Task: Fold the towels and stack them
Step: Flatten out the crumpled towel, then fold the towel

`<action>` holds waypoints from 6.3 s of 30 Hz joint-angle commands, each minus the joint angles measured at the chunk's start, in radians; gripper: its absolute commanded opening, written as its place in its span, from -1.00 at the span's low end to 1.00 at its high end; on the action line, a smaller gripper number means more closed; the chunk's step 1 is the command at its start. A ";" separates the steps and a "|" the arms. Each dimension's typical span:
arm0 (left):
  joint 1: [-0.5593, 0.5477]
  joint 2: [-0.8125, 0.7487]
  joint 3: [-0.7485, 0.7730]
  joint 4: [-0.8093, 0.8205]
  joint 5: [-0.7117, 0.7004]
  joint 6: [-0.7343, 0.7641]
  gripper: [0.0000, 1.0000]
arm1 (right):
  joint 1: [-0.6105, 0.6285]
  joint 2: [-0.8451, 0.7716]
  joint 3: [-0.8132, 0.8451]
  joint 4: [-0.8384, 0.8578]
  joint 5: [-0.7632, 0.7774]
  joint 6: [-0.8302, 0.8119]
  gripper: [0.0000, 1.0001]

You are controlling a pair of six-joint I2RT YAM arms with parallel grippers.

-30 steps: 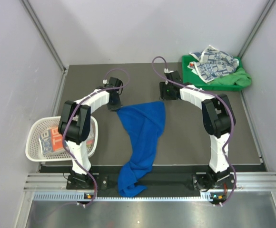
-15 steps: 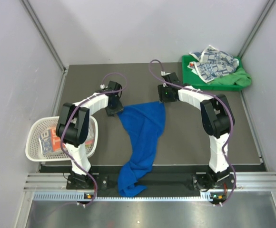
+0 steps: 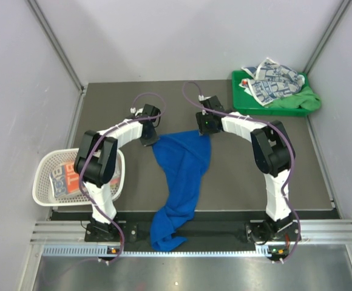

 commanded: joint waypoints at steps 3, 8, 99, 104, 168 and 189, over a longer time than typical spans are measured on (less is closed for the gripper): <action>-0.007 0.069 0.021 0.000 -0.019 -0.011 -0.97 | 0.005 0.039 0.024 -0.004 -0.018 -0.002 -0.12; -0.007 0.062 0.086 -0.018 -0.031 0.040 -1.00 | 0.005 0.014 0.033 -0.004 -0.020 0.002 -0.70; -0.109 -0.741 0.887 0.020 0.386 0.201 -1.00 | 0.119 -0.966 0.632 -0.213 -0.112 -0.002 -1.00; -0.111 -0.682 0.884 0.037 0.358 0.220 -1.00 | 0.119 -0.922 0.589 -0.174 -0.040 -0.059 -1.00; 0.266 0.346 1.015 0.572 0.334 0.282 -1.00 | -0.309 0.278 0.937 0.495 -0.080 0.068 -1.00; 0.282 0.456 1.128 0.634 0.363 0.256 -1.00 | -0.337 0.286 0.986 0.568 -0.029 0.041 -1.00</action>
